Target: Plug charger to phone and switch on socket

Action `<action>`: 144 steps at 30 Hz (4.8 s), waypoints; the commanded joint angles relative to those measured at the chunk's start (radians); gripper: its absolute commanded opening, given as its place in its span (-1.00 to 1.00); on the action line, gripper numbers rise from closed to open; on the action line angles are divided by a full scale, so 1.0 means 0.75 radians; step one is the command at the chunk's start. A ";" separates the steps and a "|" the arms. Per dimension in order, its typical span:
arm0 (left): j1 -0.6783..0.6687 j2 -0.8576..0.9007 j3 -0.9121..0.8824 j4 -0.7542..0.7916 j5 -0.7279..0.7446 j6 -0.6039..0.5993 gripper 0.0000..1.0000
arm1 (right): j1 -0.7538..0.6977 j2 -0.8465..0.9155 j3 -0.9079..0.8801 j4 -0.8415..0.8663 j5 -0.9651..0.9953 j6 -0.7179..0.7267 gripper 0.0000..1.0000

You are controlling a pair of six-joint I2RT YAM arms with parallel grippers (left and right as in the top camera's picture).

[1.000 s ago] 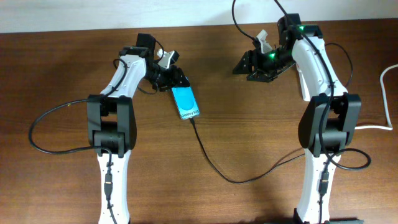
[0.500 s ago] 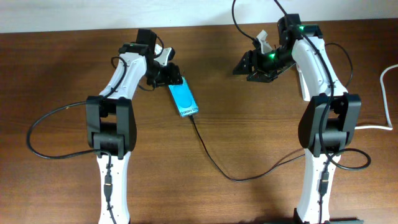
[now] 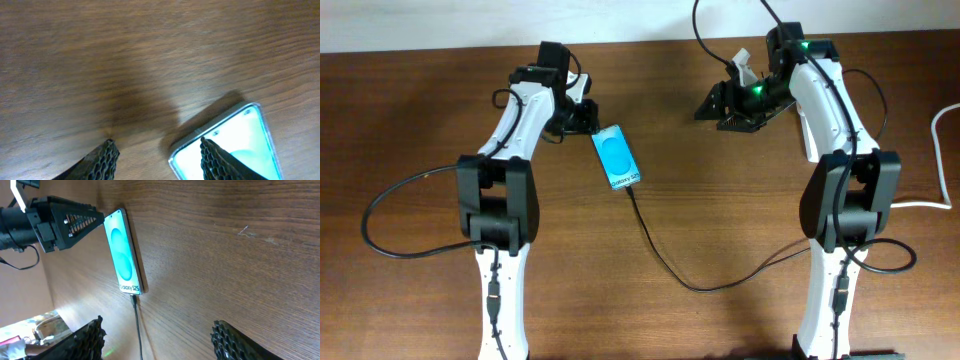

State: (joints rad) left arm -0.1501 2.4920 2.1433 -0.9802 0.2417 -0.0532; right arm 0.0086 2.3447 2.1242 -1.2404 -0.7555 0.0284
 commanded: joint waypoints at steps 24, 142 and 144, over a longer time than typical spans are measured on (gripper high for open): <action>0.014 0.013 0.876 -0.501 -0.079 -0.087 0.98 | -0.720 -0.698 0.035 -0.245 0.628 0.062 0.45; 0.014 0.013 0.876 -0.501 -0.079 -0.087 0.98 | -0.392 0.122 -0.187 0.460 0.775 0.230 0.04; 0.014 0.013 0.876 -0.501 -0.079 -0.087 0.98 | -0.392 0.122 -0.187 0.456 0.752 0.217 0.04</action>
State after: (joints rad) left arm -0.1444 2.5069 2.7792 -1.3548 0.1894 -0.1173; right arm -0.3393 2.3909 2.0121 -0.8810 -0.0643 0.2371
